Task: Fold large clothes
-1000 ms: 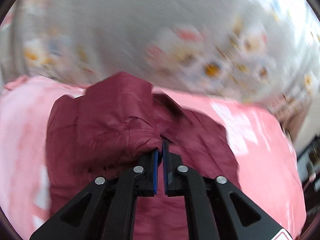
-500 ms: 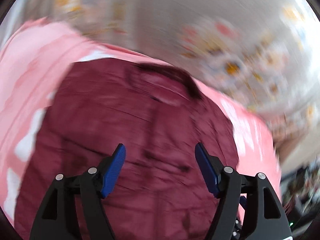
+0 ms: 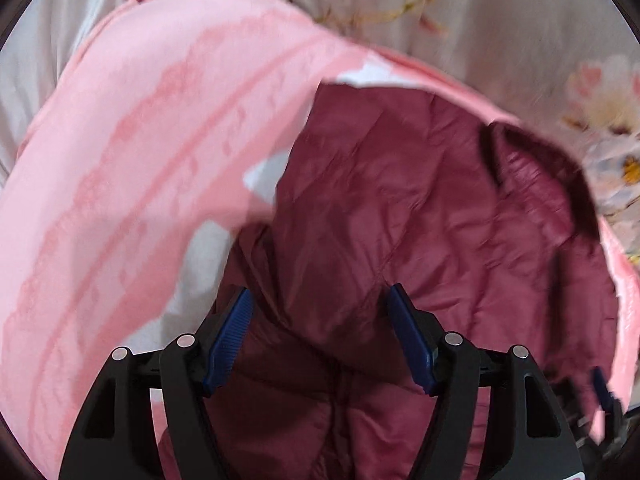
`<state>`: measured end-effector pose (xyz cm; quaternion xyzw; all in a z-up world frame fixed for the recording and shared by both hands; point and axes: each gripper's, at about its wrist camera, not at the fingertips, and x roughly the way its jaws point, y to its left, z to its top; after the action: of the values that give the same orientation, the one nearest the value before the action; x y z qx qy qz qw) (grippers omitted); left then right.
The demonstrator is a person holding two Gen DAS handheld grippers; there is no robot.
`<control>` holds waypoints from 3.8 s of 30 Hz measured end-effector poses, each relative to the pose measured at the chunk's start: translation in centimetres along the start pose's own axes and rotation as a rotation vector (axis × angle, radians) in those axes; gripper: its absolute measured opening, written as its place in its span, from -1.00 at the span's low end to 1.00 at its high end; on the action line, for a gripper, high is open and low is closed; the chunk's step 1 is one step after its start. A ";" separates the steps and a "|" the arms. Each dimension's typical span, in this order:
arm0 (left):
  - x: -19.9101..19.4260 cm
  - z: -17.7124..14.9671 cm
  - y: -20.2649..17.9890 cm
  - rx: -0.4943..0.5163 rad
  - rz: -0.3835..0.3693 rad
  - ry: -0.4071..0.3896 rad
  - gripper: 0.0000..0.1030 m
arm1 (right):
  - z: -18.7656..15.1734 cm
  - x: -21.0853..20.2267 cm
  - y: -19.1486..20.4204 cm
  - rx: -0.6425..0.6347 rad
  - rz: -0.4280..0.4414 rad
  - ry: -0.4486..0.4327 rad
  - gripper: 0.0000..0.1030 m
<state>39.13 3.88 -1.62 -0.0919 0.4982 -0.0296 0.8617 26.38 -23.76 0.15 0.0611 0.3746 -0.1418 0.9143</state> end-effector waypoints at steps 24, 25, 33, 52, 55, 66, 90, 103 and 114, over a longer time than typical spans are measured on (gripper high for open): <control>0.3 1.2 2.7 -0.157 -0.174 0.074 -1.00 | -1.2 -0.9 -10.7 0.322 0.119 0.060 -0.80; -0.5 1.4 2.5 -0.134 -0.156 0.046 -1.00 | -0.7 -2.3 -10.5 0.310 0.138 0.019 -0.93; -2.2 0.4 1.9 -0.014 -0.028 -0.045 -1.00 | -2.7 -1.9 -10.0 0.209 0.031 0.063 -0.99; -7.8 -0.9 -4.0 0.161 -0.032 -0.150 -0.20 | 1.1 -5.9 -5.4 0.143 0.143 -0.049 -0.33; -6.5 -1.3 -8.4 0.240 -0.048 -0.150 -0.11 | 1.1 -3.9 -3.5 0.105 0.165 -0.014 -0.34; 1.6 -5.6 -12.6 0.347 0.018 -0.144 0.01 | -2.3 1.8 -4.1 0.082 0.081 0.067 -0.38; 0.8 -5.4 -11.8 0.334 -0.026 -0.141 0.16 | -1.6 1.0 -5.1 0.165 0.203 0.043 -0.10; 5.2 7.9 -12.5 0.026 -0.304 0.083 0.26 | 7.0 9.5 -9.8 0.625 0.491 0.111 0.07; 6.3 5.7 -13.2 0.138 -0.247 0.071 -0.89 | 7.2 9.9 -7.2 0.365 0.325 0.107 -0.84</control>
<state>47.76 -9.28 -1.76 -0.0921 0.5099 -0.1729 0.8377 35.68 -34.29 -1.73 0.2920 0.3760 -0.0547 0.8777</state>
